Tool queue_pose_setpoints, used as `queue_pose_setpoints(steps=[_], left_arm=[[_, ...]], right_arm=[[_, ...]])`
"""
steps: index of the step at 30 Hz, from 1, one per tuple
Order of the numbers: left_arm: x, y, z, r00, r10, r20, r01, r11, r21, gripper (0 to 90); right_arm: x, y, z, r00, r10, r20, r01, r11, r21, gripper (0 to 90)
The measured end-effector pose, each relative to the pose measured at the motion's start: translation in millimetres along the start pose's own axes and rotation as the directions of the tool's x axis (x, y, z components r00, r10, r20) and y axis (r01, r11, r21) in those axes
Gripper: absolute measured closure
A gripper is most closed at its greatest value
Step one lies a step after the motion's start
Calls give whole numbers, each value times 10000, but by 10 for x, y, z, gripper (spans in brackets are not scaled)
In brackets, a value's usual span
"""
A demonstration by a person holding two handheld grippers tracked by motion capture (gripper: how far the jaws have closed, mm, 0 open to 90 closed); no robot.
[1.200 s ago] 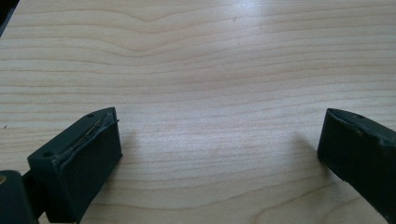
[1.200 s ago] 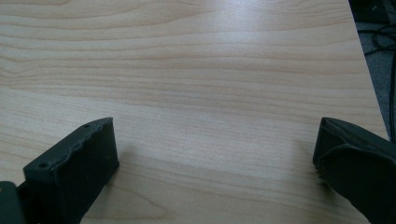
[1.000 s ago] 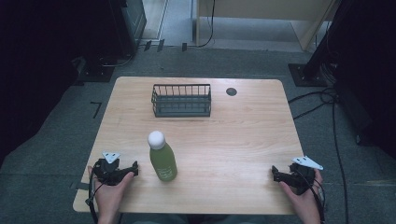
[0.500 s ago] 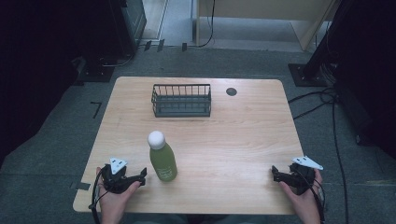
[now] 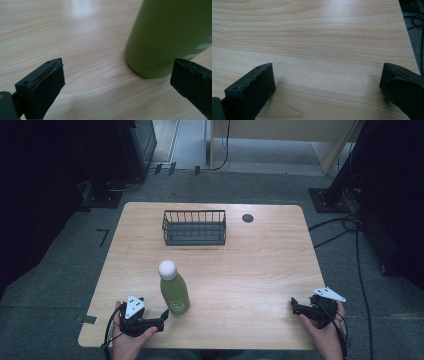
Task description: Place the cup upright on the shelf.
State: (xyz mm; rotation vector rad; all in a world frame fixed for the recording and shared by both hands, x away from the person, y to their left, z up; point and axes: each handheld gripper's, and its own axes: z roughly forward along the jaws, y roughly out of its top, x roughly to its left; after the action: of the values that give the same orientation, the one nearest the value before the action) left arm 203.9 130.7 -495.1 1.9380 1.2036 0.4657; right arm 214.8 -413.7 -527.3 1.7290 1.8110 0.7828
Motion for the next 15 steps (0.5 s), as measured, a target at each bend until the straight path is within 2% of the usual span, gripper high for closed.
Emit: queue_pose_setpoints(steps=[4, 15], left_arm=[[-97, 26, 26, 9994, 168, 288, -167, 9999, -36, 0], [-203, 127, 85, 9973, 211, 698, -189, 9993, -331, 3]], right_arm=[[0, 0, 0, 10000, -1, -4, 1, 10000, -2, 0], [0, 0, 0, 10000, 1, -1, -1, 10000, -4, 0]])
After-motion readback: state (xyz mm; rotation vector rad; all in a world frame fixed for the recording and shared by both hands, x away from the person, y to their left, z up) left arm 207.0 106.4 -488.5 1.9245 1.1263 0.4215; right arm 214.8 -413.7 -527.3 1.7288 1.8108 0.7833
